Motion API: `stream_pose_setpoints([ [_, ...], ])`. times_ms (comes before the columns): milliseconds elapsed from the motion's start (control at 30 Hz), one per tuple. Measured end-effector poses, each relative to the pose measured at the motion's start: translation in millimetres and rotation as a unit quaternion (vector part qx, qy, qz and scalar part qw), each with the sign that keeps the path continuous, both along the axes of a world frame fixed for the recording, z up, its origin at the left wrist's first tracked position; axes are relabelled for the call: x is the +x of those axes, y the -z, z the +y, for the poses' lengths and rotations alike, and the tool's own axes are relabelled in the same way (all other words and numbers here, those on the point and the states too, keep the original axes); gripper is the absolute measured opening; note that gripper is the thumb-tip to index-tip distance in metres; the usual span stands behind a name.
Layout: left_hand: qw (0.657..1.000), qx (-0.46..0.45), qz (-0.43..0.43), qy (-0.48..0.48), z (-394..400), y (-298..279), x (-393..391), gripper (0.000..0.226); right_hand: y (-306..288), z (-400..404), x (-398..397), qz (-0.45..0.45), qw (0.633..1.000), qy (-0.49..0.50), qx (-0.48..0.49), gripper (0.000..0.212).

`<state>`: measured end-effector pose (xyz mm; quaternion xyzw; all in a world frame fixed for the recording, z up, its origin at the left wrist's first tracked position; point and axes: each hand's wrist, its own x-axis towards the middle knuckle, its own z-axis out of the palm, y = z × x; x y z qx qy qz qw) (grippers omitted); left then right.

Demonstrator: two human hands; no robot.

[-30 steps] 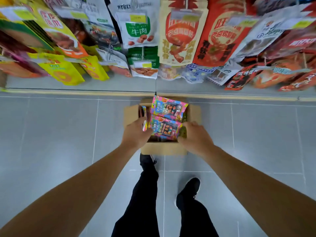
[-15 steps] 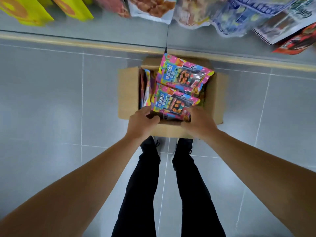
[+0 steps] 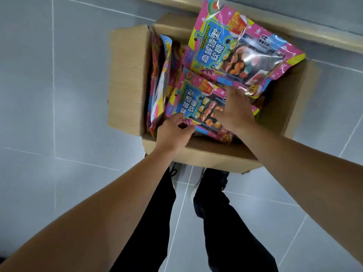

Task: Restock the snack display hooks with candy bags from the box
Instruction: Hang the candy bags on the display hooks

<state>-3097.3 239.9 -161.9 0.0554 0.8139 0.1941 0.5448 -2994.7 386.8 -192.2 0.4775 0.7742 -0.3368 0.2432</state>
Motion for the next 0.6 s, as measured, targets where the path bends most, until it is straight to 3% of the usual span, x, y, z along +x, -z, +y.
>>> stream_pose_setpoints([
  [133,1.0,-0.001,0.011,0.015,-2,23,6,0.053,22,0,1,-0.005,0.998,0.018,0.057,0.04],
  [333,0.999,-0.005,0.034,-0.013,2,5,13,0.046,-14,2,24,0.053,0.993,0.104,0.018,0.013],
  [467,0.998,0.027,0.009,-0.053,10,-33,16,0.05,-67,7,45,0.137,0.974,0.18,0.026,0.017],
  [600,0.993,0.07,-0.048,-0.084,21,-76,10,0.033,-126,8,52,0.169,0.922,0.347,-0.015,0.021],
])
